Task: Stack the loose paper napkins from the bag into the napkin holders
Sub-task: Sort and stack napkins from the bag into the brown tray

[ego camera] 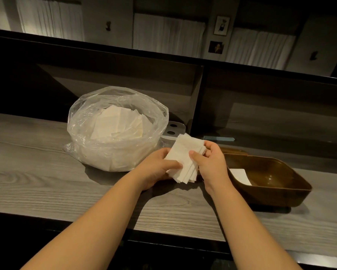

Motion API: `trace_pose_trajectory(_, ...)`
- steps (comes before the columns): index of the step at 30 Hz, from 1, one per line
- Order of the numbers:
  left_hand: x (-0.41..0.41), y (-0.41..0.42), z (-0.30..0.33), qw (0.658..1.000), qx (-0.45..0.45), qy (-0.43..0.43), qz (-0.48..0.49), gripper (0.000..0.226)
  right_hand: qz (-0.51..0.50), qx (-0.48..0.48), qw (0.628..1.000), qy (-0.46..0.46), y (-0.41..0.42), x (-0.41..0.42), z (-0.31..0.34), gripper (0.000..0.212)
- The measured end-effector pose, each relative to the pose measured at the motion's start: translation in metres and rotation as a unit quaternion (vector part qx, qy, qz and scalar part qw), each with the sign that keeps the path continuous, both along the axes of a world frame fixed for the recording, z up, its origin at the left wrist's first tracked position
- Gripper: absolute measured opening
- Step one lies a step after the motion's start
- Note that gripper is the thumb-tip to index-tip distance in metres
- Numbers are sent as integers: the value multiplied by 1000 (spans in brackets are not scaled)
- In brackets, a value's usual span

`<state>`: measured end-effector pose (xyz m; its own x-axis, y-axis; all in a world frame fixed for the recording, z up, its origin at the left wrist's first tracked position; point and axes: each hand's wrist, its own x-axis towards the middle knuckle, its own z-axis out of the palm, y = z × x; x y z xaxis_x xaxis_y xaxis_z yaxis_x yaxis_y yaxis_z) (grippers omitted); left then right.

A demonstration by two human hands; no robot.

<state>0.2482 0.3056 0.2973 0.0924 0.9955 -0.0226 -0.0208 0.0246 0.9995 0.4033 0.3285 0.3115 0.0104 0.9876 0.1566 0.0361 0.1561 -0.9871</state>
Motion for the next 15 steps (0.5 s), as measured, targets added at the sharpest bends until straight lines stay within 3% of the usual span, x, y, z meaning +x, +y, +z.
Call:
trace_pose_trajectory(4,-1,0,-4,987,84,-52,125,42,22,2,1000,-8,-1,5,-4,49)
trace_pose_trajectory(6,0,-1,-7,985,118,-42,123,44,39,-6,998,-47,0,6,-8,45)
trace_pose_trajectory(9,0,2,-12,984,132,48,110,46,39,2,991,-130,3,4,-12,39)
trace_pose_trajectory(15,-2,-4,-9,975,177,126,49,79,56,35,990,-123,3,5,-14,47)
